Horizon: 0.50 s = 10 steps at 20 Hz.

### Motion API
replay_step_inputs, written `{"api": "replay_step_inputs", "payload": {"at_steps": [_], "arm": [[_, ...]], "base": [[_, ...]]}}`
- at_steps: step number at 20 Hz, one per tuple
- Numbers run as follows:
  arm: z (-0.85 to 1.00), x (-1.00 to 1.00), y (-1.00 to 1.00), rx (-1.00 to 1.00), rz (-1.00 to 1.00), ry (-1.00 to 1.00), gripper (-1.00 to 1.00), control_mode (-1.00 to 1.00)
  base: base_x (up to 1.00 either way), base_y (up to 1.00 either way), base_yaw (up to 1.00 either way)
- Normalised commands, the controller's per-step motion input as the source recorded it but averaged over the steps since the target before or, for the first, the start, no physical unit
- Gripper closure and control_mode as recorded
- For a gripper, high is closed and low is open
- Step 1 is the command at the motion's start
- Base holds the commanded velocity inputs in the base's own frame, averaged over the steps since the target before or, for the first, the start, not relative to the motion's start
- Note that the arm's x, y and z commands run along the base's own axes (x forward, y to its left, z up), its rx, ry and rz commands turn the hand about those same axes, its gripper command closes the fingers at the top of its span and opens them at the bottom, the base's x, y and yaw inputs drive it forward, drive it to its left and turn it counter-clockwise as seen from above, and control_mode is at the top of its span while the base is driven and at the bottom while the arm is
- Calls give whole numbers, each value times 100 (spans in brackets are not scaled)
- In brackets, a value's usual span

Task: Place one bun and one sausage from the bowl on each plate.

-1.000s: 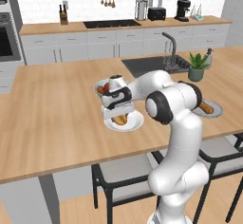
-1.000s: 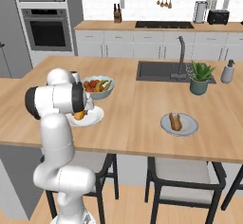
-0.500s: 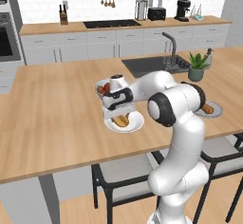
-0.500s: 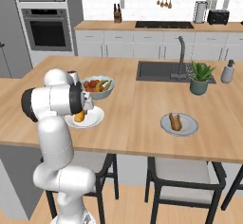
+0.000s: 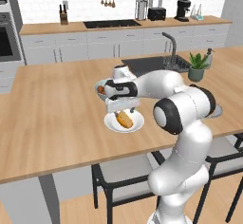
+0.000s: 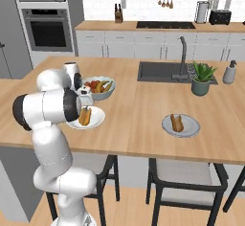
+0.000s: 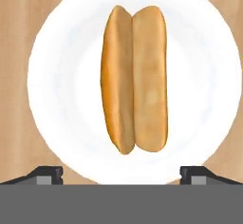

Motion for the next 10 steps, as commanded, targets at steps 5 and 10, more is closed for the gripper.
{"api": "replay_step_inputs", "payload": {"at_steps": [5, 10], "arm": [[24, -97, -89, 4, -11, 2, -100, -100], [12, -100, -64, 2, -8, -5, -100, -100]], "base": [[0, 0, 0], [0, 0, 0]]}}
